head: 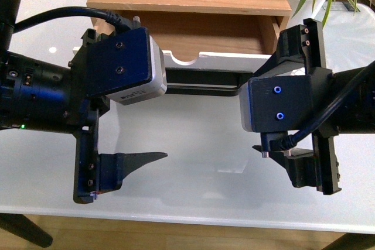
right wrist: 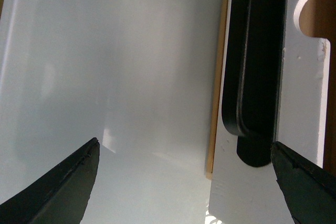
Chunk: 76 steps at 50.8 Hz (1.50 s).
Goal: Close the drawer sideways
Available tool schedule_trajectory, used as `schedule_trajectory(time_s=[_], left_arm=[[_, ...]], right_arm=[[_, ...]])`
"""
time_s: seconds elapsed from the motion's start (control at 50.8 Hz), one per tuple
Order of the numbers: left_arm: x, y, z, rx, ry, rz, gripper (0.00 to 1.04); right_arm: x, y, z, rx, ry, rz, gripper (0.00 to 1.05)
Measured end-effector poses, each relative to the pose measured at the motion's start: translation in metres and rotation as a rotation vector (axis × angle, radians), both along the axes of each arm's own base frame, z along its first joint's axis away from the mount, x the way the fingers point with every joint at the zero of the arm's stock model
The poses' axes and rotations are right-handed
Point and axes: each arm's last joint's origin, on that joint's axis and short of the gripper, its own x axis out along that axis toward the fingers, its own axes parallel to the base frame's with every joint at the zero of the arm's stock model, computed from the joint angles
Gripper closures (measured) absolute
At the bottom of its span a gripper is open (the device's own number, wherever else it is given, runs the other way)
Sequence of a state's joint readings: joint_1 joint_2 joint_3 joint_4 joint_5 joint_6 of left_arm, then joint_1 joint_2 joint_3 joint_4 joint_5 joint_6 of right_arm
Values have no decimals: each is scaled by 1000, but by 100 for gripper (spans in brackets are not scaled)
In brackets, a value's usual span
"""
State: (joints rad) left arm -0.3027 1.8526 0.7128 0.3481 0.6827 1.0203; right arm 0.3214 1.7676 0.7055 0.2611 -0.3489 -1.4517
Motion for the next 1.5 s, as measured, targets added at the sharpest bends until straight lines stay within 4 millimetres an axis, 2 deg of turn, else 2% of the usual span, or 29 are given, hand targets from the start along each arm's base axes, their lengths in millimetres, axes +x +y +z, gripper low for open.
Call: schedule_trajectory(time_s=[0.354,0.827,1.496], left_arm=[[18,-2,-8,1,22,8,9],[43,-6,-14,-6,51,30,9],[55,-9,-24,11,115,33,9]], right_arm=[[16,12,-3,8,-2,28,9],[27,21,-12,6,17,46,9],[33,26,-24,-4,41,45,9]])
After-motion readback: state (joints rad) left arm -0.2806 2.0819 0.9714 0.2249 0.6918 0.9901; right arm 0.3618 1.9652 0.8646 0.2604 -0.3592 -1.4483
